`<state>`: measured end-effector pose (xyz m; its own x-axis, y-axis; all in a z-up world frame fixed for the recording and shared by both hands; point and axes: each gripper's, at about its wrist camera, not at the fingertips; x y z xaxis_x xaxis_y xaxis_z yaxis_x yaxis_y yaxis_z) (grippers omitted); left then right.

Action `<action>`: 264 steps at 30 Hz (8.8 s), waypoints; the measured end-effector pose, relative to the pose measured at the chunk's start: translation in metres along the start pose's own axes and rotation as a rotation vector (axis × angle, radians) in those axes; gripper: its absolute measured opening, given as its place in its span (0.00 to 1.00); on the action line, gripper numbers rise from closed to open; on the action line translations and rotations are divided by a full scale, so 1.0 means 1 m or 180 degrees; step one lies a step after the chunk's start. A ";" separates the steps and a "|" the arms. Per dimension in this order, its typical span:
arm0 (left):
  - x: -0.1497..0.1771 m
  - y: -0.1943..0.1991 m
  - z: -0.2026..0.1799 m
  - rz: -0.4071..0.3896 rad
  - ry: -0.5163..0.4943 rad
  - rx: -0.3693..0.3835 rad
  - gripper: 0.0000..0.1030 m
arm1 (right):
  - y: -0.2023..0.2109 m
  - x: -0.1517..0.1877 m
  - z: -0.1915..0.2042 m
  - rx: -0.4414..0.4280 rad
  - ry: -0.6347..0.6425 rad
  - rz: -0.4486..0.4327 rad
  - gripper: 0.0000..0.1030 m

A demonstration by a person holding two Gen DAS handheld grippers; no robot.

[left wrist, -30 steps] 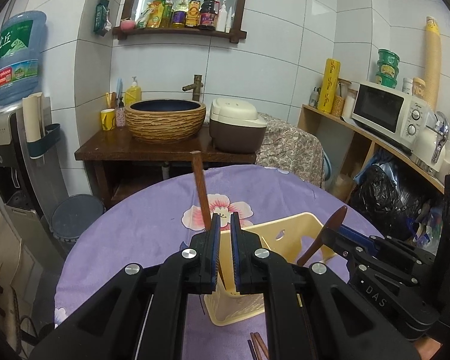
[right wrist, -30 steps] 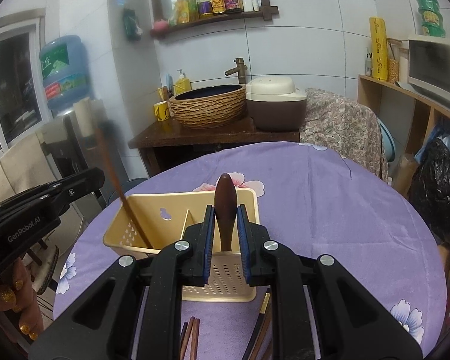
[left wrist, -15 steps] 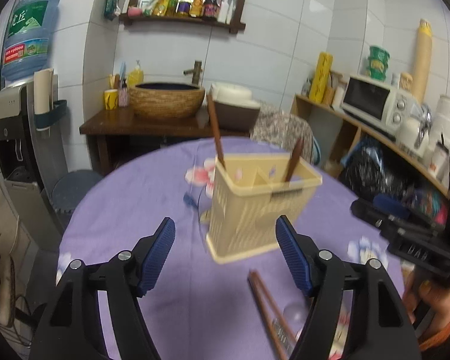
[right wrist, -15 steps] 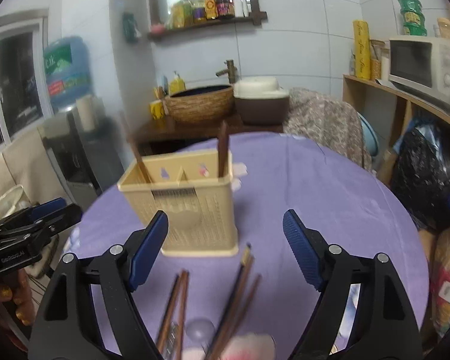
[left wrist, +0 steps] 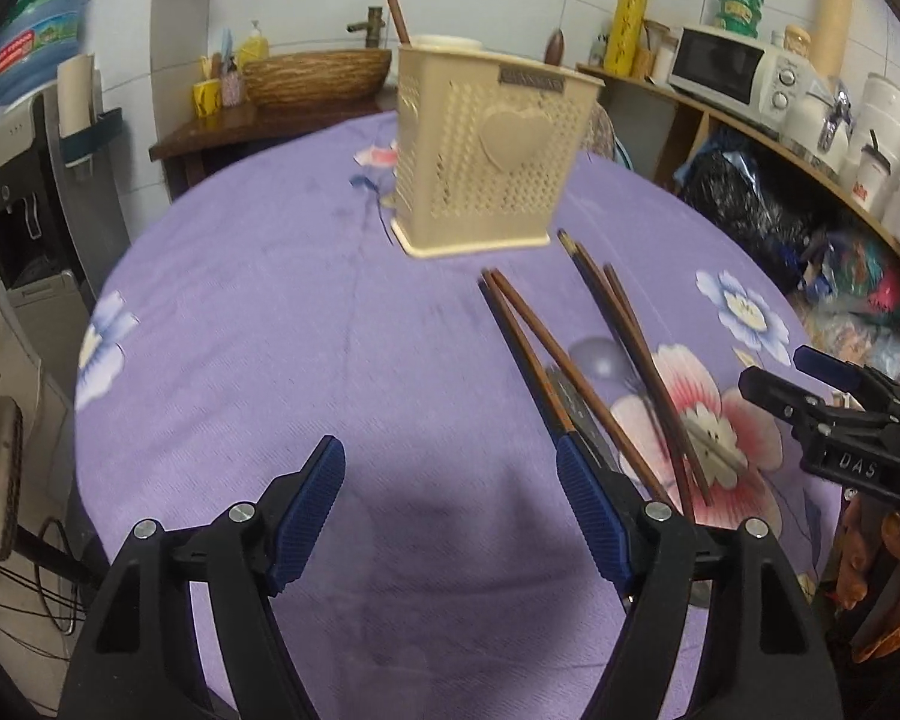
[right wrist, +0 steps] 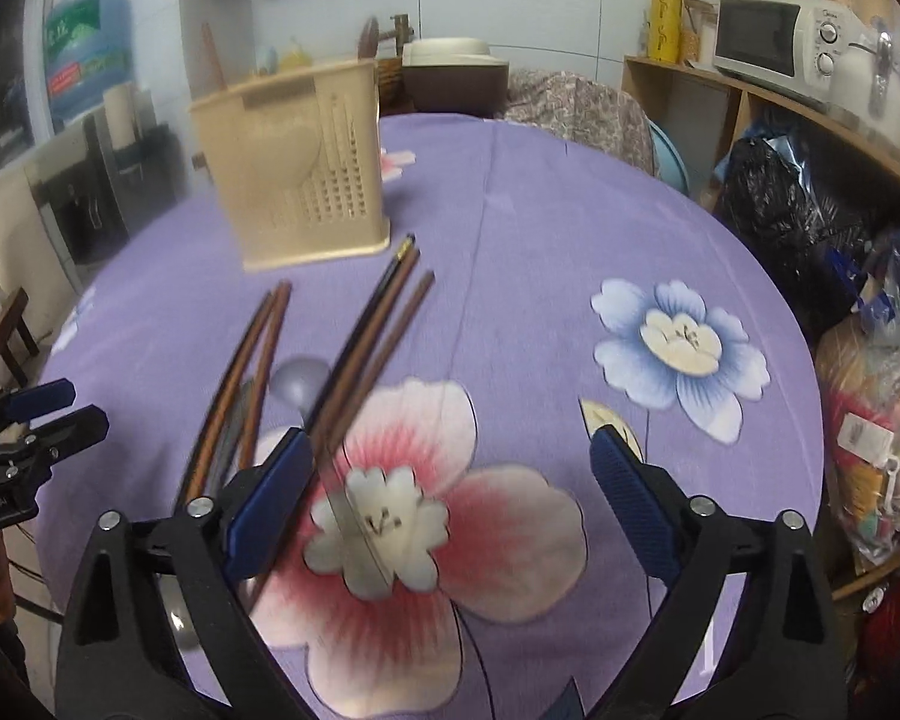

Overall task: Organize utensils
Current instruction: 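Open both grippers and move them back to the utensils on the tablecloth, then close the left gripper on the black chopstick while the right gripper grasps a brown chopstick, then lift the black chopstick with the left gripper while the right gripper lifts its chopstick toward the holder, then lower both chopsticks into the beige holder and open both grippers, then move both grippers back down to the utensils on the tablecloth, then lower the left gripper around a brown chopstick while the right gripper approaches the grey spoon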

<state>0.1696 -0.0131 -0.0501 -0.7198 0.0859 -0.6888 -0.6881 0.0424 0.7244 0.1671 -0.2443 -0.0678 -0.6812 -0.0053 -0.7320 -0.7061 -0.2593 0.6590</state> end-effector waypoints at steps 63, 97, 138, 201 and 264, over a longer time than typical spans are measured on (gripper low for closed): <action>-0.008 -0.035 -0.025 0.0368 -0.0241 -0.0146 0.46 | 0.011 0.021 -0.009 0.0019 -0.0214 0.0142 0.94; -0.055 -0.081 0.009 0.0418 -0.0208 -0.0294 0.30 | -0.107 -0.080 -0.028 -0.0334 -0.0582 0.0777 0.40; -0.096 -0.025 0.022 -0.0251 0.0241 0.0073 0.07 | -0.043 -0.122 -0.033 -0.0676 -0.0747 -0.0141 0.08; -0.220 -0.014 0.023 -0.0814 0.0495 -0.0114 0.07 | -0.038 -0.276 0.021 -0.0628 -0.0087 -0.0727 0.08; 0.002 -0.033 -0.041 0.0288 -0.0309 -0.0377 0.35 | 0.005 0.015 -0.021 0.0183 -0.0365 0.0152 0.94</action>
<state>0.1871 -0.0554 -0.0763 -0.7711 0.1798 -0.6108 -0.6309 -0.0869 0.7710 0.1571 -0.2661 -0.0790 -0.7295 0.0949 -0.6773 -0.6801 -0.2057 0.7037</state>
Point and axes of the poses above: each gripper's, at about its wrist camera, not at the fingertips, and y roughly against the way its jaws point, z to its left, x to its underside, and after that the axes turned 12 degrees about -x, right-handed
